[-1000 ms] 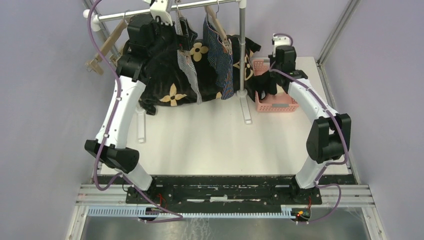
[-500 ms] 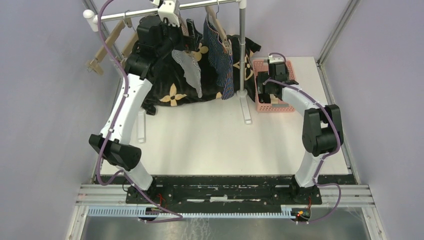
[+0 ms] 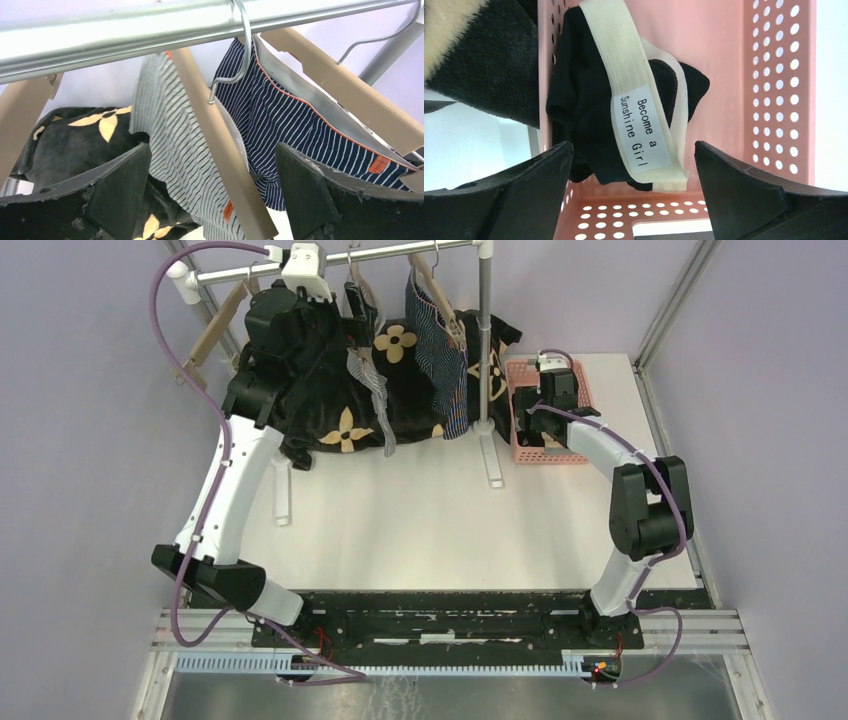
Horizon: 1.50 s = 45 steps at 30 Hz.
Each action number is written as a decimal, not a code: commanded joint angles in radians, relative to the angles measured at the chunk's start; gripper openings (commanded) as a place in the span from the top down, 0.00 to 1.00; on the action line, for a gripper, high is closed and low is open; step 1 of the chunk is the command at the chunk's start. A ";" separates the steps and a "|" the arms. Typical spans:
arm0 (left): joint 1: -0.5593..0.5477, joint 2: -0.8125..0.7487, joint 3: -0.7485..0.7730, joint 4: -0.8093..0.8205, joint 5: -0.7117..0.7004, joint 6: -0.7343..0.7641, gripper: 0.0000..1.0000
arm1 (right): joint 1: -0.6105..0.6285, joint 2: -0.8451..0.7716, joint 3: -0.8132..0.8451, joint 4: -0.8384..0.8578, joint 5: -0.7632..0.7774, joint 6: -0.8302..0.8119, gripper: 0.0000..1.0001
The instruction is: Remove the underwear clipped to the hanger
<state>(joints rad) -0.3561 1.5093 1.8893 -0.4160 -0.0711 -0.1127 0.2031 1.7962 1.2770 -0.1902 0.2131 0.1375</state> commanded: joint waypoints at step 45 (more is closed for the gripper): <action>-0.006 -0.022 -0.005 0.100 0.057 0.040 0.97 | 0.089 -0.332 -0.174 0.186 0.084 -0.069 0.00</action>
<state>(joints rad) -0.3561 1.5230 1.8992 -0.4530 -0.0395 -0.1093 0.2882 1.5448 1.1366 -0.0975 0.2852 0.0887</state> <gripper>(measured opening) 0.175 0.999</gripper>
